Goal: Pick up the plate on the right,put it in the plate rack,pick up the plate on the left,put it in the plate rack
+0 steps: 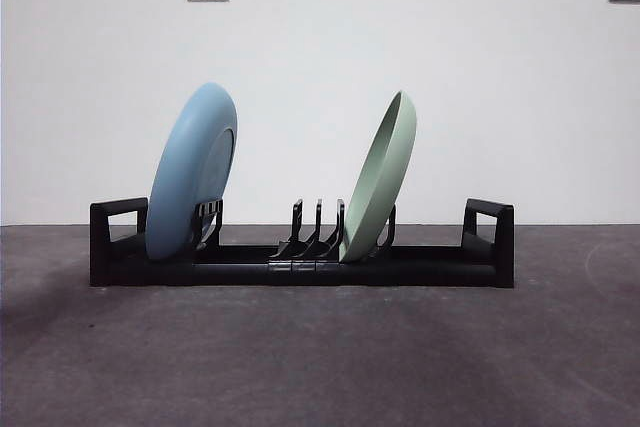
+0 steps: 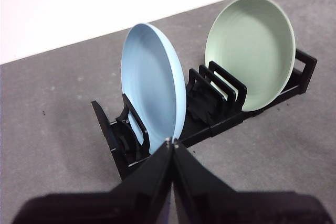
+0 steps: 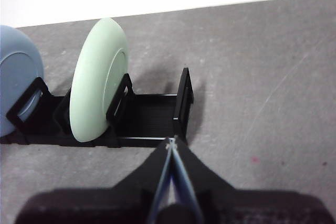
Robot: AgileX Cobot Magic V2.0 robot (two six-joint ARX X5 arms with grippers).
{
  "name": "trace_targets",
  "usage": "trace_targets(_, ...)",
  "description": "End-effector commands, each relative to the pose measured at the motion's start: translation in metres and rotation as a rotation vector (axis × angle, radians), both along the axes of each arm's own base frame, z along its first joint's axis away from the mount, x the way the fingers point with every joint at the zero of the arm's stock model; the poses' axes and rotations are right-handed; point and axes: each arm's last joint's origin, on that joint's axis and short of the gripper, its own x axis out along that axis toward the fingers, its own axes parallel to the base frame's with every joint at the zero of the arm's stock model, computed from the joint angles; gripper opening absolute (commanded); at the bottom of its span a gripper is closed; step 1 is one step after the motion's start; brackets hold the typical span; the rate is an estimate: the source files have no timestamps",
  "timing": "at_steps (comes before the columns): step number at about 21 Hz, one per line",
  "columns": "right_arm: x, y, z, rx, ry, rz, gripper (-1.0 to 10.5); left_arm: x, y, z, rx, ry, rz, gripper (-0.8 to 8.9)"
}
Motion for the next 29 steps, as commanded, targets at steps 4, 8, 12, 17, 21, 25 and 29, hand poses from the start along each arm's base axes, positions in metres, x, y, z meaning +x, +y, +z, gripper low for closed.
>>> trace_targets(4,0.002,0.001,-0.003,0.088,0.041,-0.037,0.0,0.004,-0.002,-0.005,0.008,0.049,0.006,-0.04)
trace_targets(8,0.002,0.001,-0.003,0.088,0.042,-0.037,0.0,0.009,-0.004,-0.008,0.019,0.075,0.004,-0.04)
trace_targets(12,0.002,0.001,-0.003,0.088,0.043,-0.037,0.0,0.010,-0.005,-0.010,0.026,0.091,-0.002,-0.04)
trace_targets(17,0.003,0.001,-0.004,0.086,0.047,-0.037,0.0,-0.006,0.013,-0.006,0.007,0.008,0.055,-0.04)
trace_targets(21,0.002,0.001,-0.004,0.085,0.049,-0.037,0.0,-0.012,0.029,-0.038,-0.053,-0.120,0.131,-0.04)
trace_targets(25,0.002,0.001,-0.004,0.085,0.049,-0.037,0.0,-0.018,0.039,-0.085,-0.082,-0.154,0.230,-0.04)
trace_targets(29,0.002,0.001,-0.004,0.085,0.049,-0.037,0.0,-0.020,0.044,-0.119,-0.078,-0.146,0.276,-0.04)
